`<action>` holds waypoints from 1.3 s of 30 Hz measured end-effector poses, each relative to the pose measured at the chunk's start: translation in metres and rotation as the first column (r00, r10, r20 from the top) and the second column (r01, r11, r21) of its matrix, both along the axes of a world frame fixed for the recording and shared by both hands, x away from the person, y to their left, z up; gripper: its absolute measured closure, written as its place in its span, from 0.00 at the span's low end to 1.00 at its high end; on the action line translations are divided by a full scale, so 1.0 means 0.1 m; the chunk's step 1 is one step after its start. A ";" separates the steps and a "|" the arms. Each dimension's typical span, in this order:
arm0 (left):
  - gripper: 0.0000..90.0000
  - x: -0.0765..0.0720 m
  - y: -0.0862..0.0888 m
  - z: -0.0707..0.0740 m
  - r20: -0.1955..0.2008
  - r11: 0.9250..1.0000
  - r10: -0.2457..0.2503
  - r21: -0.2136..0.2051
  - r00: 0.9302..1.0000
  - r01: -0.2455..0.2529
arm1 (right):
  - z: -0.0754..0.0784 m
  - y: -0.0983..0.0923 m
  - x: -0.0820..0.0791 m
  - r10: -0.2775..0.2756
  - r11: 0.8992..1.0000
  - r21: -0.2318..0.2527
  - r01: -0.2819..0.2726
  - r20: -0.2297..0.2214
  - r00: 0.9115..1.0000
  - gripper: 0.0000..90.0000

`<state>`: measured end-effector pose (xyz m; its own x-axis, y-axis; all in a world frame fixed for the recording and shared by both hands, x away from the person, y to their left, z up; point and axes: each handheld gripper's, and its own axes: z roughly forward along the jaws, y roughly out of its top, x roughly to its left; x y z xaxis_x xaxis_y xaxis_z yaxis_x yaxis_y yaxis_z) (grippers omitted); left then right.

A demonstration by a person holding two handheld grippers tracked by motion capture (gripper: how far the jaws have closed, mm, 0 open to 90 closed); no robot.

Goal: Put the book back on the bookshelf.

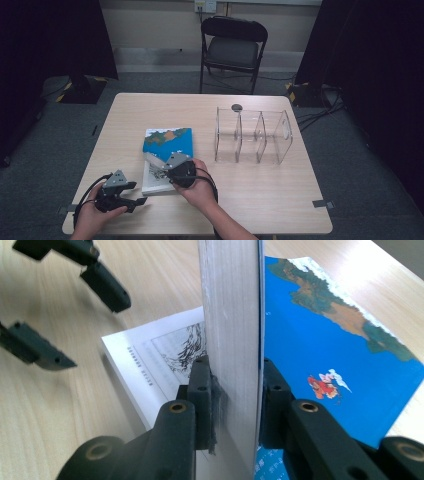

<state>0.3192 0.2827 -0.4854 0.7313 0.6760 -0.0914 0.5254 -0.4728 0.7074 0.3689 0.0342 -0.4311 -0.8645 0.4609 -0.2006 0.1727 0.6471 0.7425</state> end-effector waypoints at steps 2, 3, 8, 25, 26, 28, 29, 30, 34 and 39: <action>0.30 0.00 -0.01 -0.03 -0.012 1.000 0.001 -0.005 1.000 -0.001 | 0.04 0.00 0.01 -0.012 1.000 -0.002 0.012 -0.015 1.000 0.82; 0.30 0.00 -0.01 -0.03 -0.009 1.000 -0.002 0.005 1.000 0.002 | 0.06 -0.01 0.02 -0.006 1.000 -0.001 0.006 -0.015 1.000 0.82; 0.30 0.01 -0.04 -0.06 -0.012 1.000 -0.011 0.015 1.000 0.012 | 0.09 0.00 0.03 -0.015 1.000 -0.006 0.015 -0.029 0.999 0.82; 0.30 0.06 -0.13 -0.09 0.021 1.000 0.007 0.012 1.000 -0.008 | 0.23 0.03 0.10 -0.030 0.999 -0.019 0.029 -0.058 0.998 0.83; 0.30 0.06 -0.14 -0.09 0.028 1.000 0.009 0.024 1.000 -0.009 | 0.24 0.03 0.10 -0.034 0.999 -0.016 0.033 -0.066 0.997 0.83; 0.32 0.07 -0.16 -0.10 0.045 0.999 0.016 0.031 0.999 -0.018 | 0.26 0.03 0.10 -0.033 0.999 -0.016 0.032 -0.064 0.997 0.83; 0.32 0.07 -0.16 -0.10 0.049 0.999 0.006 0.042 0.999 -0.008 | 0.29 0.03 0.11 -0.033 0.999 -0.017 0.032 -0.068 0.997 0.83; 0.32 0.07 -0.17 -0.09 0.059 0.998 0.002 0.061 0.998 -0.005 | 0.30 0.03 0.10 -0.040 0.999 -0.018 0.038 -0.074 0.996 0.83; 0.32 0.06 -0.19 -0.11 0.064 0.998 0.018 0.053 0.998 -0.021 | 0.37 0.04 0.11 -0.045 0.999 -0.020 0.044 -0.080 0.996 0.83; 0.36 0.07 -0.21 -0.14 0.090 0.998 0.054 0.019 0.994 -0.056 | 0.41 0.04 0.12 -0.048 0.999 -0.016 0.047 -0.084 0.995 0.83</action>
